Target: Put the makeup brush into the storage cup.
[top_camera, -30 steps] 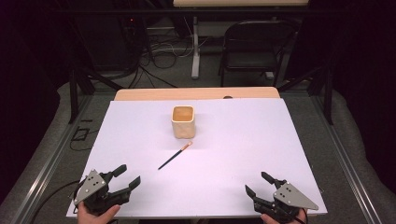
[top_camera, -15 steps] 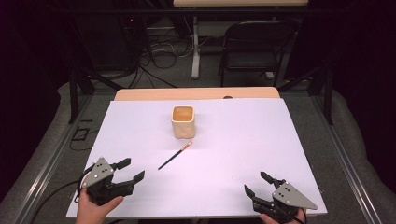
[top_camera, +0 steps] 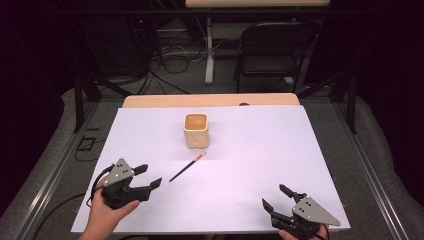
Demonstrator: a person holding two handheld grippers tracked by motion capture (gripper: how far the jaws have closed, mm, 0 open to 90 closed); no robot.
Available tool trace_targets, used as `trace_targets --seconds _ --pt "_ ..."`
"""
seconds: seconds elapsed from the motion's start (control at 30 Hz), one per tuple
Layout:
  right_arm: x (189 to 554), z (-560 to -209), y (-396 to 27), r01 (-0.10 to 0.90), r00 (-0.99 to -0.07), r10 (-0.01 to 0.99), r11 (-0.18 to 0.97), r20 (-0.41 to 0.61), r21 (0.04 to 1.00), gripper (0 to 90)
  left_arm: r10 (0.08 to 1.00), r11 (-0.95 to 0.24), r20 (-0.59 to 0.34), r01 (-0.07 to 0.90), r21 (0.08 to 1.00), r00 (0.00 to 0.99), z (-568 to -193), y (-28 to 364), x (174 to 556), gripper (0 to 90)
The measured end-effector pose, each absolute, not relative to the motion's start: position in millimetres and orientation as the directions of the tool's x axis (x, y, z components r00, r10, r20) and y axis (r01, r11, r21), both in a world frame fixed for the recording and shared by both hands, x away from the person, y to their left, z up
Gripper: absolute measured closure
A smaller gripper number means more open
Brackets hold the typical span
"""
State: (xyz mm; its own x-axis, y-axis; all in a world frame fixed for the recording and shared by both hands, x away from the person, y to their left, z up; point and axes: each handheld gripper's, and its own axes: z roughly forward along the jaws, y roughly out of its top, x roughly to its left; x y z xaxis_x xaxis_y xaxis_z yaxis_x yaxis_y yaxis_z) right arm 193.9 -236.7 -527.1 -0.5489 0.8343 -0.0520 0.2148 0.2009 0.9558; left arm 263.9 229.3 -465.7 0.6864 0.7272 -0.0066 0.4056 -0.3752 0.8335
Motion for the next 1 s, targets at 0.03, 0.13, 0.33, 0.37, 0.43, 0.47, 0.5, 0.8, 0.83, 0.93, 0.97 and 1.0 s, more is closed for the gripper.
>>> trace_targets --seconds 0.03,0.13,0.33,0.37,0.43,0.47,0.5,0.8,0.83,0.93,0.97,1.0 --pt "194 -527 -237 0.215 -0.549 0.834 0.201 -0.052 0.956 29.2 0.727 -0.379 -0.010 0.413 0.828 0.686 -465 229 265 34.6" --pt "194 -527 -236 0.214 -0.549 0.834 0.202 -0.054 0.956 29.2 0.728 -0.396 -0.013 0.436 0.808 0.685 -464 226 270 34.9" --pt "195 -527 -236 0.210 -0.552 0.832 0.206 -0.058 0.956 29.2 0.735 -0.442 0.000 0.478 0.759 0.678 -459 219 282 35.6" --pt "194 -527 -236 0.211 -0.552 0.832 0.207 -0.058 0.955 29.2 0.735 -0.442 0.000 0.478 0.759 0.678 -459 219 282 36.4" --pt "194 -527 -236 0.212 -0.551 0.832 0.204 -0.055 0.956 29.2 0.736 -0.469 0.007 0.502 0.727 0.676 -457 215 287 38.8" --pt "194 -527 -236 0.213 -0.552 0.832 0.203 -0.053 0.956 29.2 0.740 -0.471 0.004 0.513 0.717 0.672 -456 214 288 38.8" --pt "194 -527 -236 0.213 -0.551 0.833 0.203 -0.054 0.956 29.2 0.740 -0.477 0.005 0.520 0.709 0.672 -456 212 290 38.8" --pt "194 -527 -236 0.211 -0.554 0.830 0.207 -0.058 0.955 29.2 0.741 -0.527 0.013 0.569 0.631 0.671 -452 202 304 38.8" --pt "194 -527 -236 0.211 -0.554 0.830 0.207 -0.058 0.955 29.2 0.744 -0.526 0.010 0.576 0.626 0.668 -452 201 306 38.8" --pt "194 -527 -236 0.211 -0.554 0.831 0.207 -0.057 0.955 29.2 0.746 -0.527 0.003 0.587 0.614 0.666 -451 199 309 38.8" --pt "194 -527 -236 0.211 -0.554 0.831 0.207 -0.058 0.955 29.2 0.743 -0.540 0.011 0.589 0.602 0.670 -450 196 312 38.8" --pt "194 -527 -236 0.211 -0.554 0.831 0.207 -0.057 0.955 29.2 0.744 -0.541 0.010 0.593 0.596 0.669 -449 195 313 38.8"
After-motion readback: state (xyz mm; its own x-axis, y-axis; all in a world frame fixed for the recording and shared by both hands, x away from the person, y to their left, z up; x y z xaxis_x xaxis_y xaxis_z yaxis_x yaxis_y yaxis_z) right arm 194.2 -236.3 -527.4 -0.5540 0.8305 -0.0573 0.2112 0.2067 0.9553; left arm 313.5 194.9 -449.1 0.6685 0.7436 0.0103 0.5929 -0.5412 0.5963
